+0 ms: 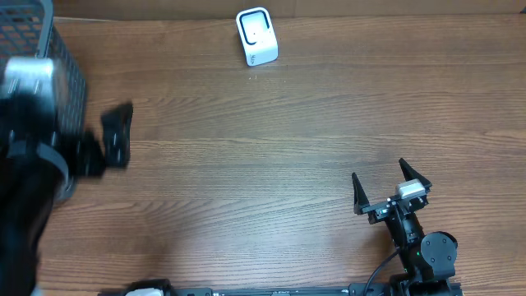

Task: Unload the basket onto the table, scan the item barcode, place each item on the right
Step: 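Move the left gripper into the grey basket toward the packages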

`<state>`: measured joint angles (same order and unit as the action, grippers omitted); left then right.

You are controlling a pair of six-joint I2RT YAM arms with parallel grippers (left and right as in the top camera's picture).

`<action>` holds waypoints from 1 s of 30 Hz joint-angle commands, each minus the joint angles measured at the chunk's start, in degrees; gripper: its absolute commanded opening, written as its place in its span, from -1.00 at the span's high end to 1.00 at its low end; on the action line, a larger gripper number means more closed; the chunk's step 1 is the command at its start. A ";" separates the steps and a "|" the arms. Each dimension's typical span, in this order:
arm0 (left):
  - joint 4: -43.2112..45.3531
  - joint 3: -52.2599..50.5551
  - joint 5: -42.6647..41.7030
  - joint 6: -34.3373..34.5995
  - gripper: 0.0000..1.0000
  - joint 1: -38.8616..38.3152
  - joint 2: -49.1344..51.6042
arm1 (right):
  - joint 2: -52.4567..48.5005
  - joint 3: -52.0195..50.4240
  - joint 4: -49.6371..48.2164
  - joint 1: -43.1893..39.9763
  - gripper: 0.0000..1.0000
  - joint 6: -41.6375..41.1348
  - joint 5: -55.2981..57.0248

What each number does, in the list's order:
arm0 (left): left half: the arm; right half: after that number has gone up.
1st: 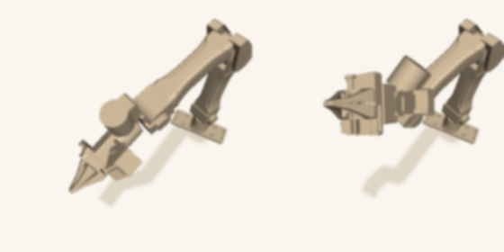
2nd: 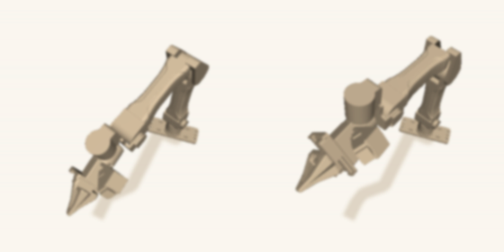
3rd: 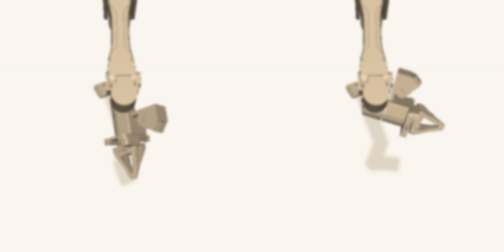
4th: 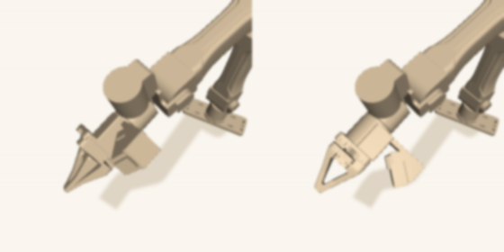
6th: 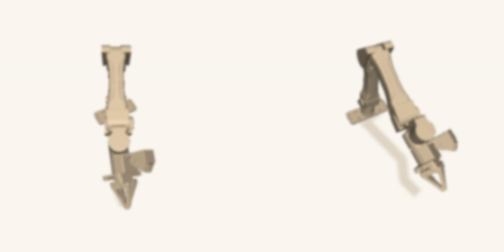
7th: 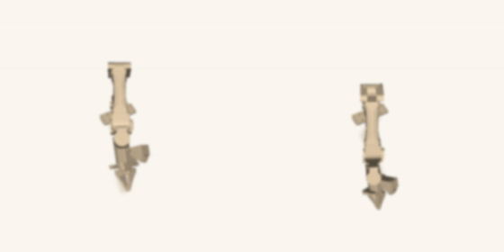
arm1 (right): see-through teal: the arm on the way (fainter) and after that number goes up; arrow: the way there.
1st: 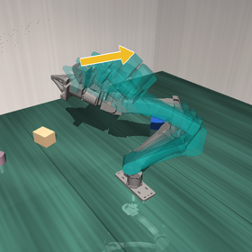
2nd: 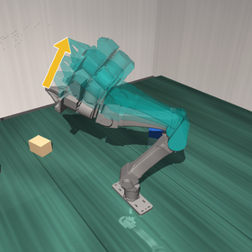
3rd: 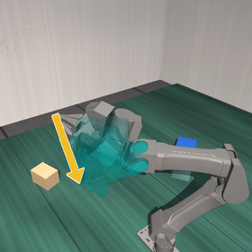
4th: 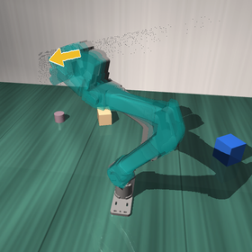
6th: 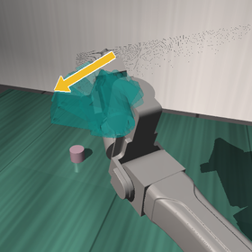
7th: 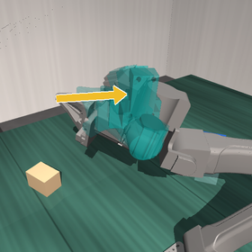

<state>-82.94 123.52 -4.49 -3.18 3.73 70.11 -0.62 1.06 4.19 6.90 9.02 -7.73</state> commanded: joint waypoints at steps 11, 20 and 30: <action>-2.16 5.01 11.34 -4.57 -0.99 2.01 20.09 | 0.39 -0.61 -0.17 0.11 -1.00 0.07 -0.46; 5.14 4.98 9.75 -4.50 -0.99 15.96 20.24 | 0.42 -0.61 -0.17 0.11 -1.00 0.07 -0.46; 7.45 4.81 2.43 -1.31 -0.99 33.53 25.42 | 0.42 -0.61 -0.17 0.11 -1.00 0.07 -0.46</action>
<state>-75.31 127.57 1.74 -5.91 33.98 92.38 -0.62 1.06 4.16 6.90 9.04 -7.70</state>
